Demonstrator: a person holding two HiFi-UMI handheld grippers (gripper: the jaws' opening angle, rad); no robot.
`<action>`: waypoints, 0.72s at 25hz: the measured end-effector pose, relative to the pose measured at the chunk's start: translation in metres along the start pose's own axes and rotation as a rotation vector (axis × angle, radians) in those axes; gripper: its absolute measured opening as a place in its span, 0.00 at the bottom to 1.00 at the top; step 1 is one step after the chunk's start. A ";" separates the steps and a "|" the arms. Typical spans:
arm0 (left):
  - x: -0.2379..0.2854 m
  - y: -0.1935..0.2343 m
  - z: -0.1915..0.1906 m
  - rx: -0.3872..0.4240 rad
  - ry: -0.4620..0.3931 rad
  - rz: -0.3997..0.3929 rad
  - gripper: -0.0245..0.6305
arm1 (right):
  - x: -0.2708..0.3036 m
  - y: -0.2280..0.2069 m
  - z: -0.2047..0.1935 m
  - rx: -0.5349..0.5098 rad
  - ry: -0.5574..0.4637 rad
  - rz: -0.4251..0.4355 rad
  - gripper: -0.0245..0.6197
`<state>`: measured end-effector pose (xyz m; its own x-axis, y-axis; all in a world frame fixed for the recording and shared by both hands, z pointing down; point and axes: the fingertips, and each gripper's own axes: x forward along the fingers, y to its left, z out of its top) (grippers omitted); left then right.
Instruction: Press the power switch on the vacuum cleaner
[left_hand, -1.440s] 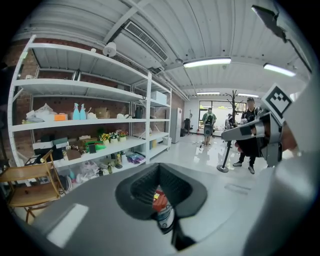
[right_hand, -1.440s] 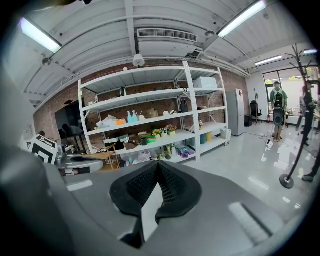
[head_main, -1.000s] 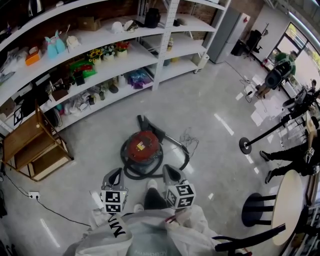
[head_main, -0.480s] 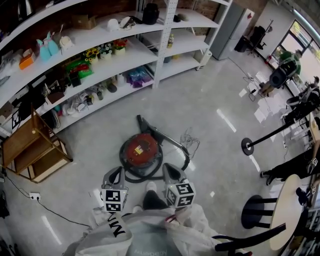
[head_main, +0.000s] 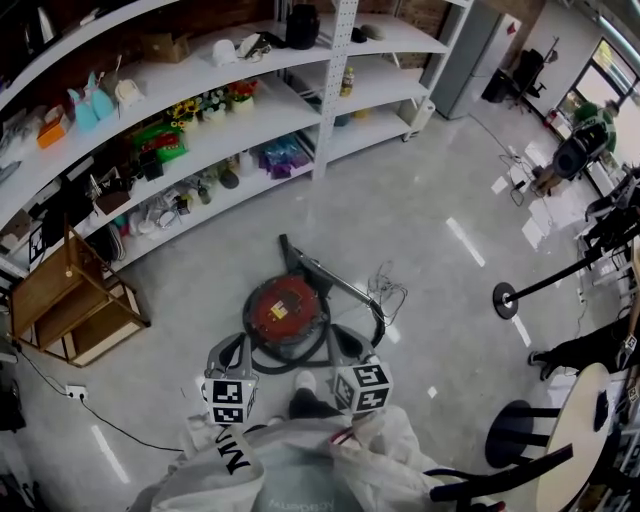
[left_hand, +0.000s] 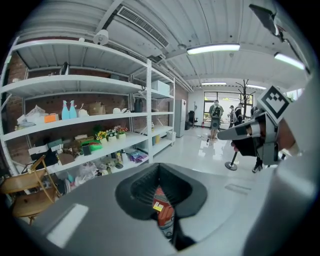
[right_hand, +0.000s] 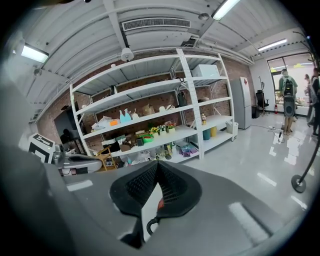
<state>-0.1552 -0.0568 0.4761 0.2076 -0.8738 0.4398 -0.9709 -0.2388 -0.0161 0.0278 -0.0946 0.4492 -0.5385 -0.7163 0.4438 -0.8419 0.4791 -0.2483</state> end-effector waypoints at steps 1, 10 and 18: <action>0.003 0.000 0.002 -0.001 0.003 0.006 0.04 | 0.003 -0.003 0.002 0.000 0.001 0.006 0.04; 0.034 -0.002 0.021 0.010 0.013 0.043 0.04 | 0.026 -0.033 0.017 0.008 0.001 0.040 0.04; 0.052 -0.008 0.032 0.011 0.011 0.068 0.04 | 0.038 -0.058 0.022 0.011 0.007 0.050 0.04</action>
<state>-0.1328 -0.1136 0.4707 0.1397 -0.8833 0.4475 -0.9814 -0.1837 -0.0562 0.0557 -0.1610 0.4618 -0.5794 -0.6881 0.4368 -0.8145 0.5082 -0.2798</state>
